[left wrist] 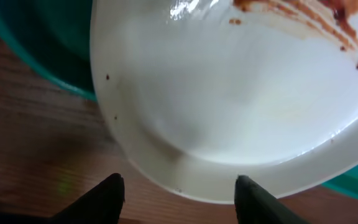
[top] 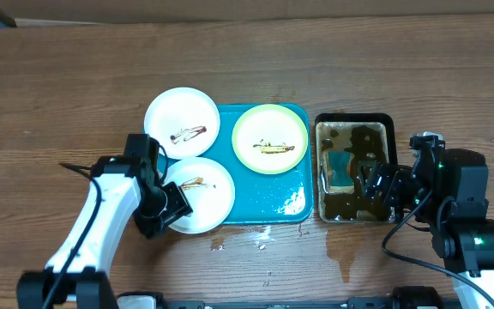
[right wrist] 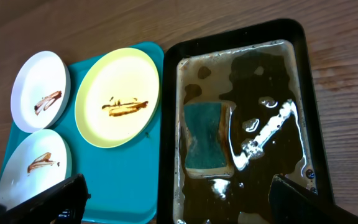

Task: Clean dirty plates on tray and stack at the side
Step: 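Move the left gripper to the front white plate's left rim and grasp it, then reach the right gripper into the pan and grasp the sponge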

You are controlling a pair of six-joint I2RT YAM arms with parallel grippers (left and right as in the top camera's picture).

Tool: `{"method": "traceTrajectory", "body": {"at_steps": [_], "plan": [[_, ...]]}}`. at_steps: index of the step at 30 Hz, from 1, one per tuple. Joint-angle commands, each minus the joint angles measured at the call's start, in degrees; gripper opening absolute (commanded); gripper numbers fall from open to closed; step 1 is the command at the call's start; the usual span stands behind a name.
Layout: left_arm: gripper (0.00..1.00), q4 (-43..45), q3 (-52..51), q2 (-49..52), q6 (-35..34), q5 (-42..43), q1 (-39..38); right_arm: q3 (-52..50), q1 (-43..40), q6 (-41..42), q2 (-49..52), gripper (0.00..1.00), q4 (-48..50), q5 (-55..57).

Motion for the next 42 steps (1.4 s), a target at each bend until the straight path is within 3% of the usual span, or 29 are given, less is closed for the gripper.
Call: {"method": "traceTrajectory", "body": {"at_steps": [1,4,9,14,19,29,38,42], "plan": [[0.55,1.42,-0.48,2.97,-0.83,-0.63,0.09,1.09,-0.2,0.04,-0.04,0.95,0.22,-0.48],[0.4,1.81,-0.48,4.79,-0.79,-1.07,0.09,1.09,-0.2,0.04,-0.04,0.95,0.22,-0.48],[0.24,2.23,-0.48,5.49,-0.79,-1.92,0.09,1.09,-0.2,0.04,-0.04,0.95,0.26,-0.48],[0.22,2.51,-0.48,5.49,-0.79,-1.95,0.09,1.09,-0.2,0.04,-0.04,0.95,0.26,-0.48],[0.14,3.61,-0.48,5.49,-0.74,-2.14,0.09,1.09,-0.2,0.04,-0.04,0.92,0.5,-0.48],[0.28,4.5,-0.59,5.49,0.09,-3.26,0.09,1.09,-0.2,0.02,-0.04,0.92,0.68,-0.48],[0.28,6.78,-3.08,5.51,0.07,-3.21,0.09,1.09,-0.2,0.02,-0.04,0.92,0.68,-0.48],[0.22,7.17,-3.23,5.49,0.07,-3.15,0.09,1.09,-0.2,0.04,-0.04,0.91,0.68,-0.48]]}}
